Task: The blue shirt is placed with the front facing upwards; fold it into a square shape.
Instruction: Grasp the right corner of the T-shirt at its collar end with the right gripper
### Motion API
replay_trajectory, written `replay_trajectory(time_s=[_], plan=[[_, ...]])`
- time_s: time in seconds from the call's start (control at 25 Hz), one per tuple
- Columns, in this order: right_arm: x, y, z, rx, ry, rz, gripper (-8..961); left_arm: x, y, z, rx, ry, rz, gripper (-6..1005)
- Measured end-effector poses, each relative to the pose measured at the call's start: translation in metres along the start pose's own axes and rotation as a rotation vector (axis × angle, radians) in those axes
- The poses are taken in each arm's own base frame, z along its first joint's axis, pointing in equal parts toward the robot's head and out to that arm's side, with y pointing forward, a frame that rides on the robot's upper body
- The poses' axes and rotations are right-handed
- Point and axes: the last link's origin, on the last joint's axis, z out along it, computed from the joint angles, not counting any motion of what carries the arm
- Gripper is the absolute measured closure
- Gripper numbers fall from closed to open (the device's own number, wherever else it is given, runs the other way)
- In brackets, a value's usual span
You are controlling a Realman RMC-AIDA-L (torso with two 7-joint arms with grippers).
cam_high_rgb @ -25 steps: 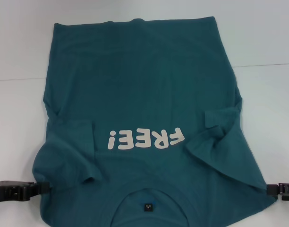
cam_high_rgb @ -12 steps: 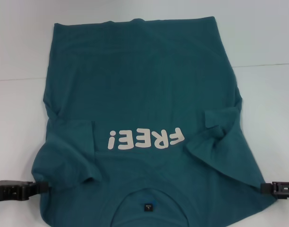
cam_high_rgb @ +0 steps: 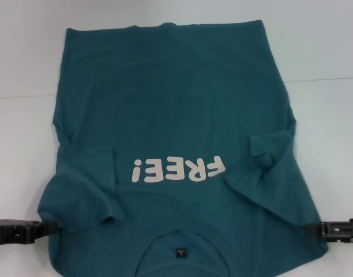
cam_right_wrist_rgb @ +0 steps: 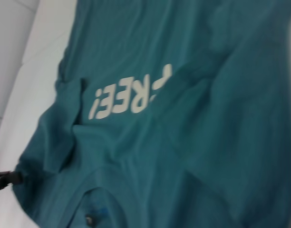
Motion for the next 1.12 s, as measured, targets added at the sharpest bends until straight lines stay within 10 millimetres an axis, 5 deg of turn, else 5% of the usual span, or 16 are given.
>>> replay_trajectory(time_s=[0.36,1.12], plan=[[-0.006,0.009,0.009,-0.026,0.009,-0.024,11,0.000,0.000,0.000,0.002,0.001,0.000,993],[0.006,-0.014,-0.012,0.059,-0.030,0.029,15,0.000,0.001,0.002,-0.003,0.006,0.005,992]])
